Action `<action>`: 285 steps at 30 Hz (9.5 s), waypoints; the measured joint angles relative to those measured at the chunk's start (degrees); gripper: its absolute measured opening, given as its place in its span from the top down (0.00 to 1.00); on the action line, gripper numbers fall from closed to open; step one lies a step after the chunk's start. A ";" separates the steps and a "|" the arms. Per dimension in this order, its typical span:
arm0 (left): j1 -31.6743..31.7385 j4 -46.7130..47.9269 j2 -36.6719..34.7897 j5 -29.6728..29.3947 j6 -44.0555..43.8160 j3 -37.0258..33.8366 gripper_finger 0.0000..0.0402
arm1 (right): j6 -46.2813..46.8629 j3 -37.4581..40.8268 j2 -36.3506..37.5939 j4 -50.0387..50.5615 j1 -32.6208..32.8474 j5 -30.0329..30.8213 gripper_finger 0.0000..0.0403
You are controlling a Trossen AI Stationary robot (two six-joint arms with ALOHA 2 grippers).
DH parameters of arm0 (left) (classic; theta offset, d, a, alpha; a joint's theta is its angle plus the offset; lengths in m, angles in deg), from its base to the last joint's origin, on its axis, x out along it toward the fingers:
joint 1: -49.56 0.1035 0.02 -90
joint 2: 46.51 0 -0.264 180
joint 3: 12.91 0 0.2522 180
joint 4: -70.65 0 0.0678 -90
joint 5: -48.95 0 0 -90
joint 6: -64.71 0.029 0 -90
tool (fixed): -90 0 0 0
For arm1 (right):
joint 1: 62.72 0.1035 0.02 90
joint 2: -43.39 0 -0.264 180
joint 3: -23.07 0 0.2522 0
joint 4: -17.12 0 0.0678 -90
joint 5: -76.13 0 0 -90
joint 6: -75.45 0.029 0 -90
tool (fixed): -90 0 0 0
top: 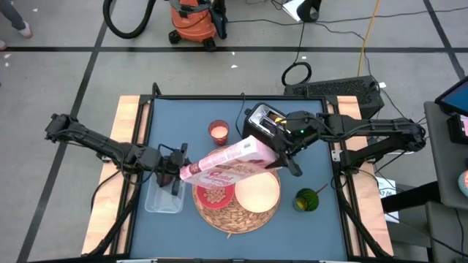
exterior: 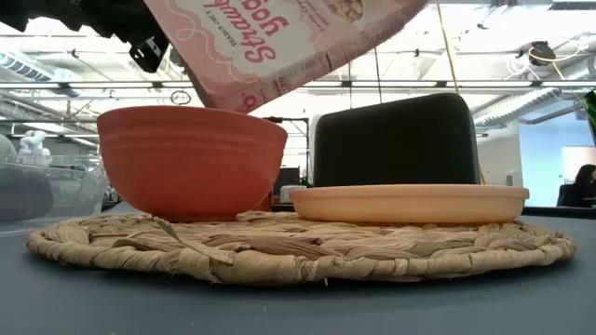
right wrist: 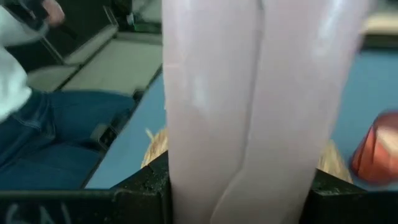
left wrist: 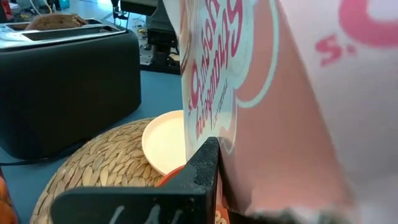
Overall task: Arrange a breakfast setting
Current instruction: Pour the cereal from the cereal box into the orange bowl
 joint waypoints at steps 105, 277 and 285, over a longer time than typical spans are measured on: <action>-0.02 0.29 -0.39 -2.60 2.91 0.00 0.96 | 1.46 3.76 1.87 -3.67 0.00 0.07 0.62; 9.03 -59.89 19.89 -13.90 13.76 0.04 0.60 | -7.58 30.84 -10.15 -113.30 -1.66 9.06 0.62; 9.05 -60.19 19.89 -12.91 15.33 0.04 0.43 | -7.63 30.84 -10.15 -112.19 -1.66 9.04 0.62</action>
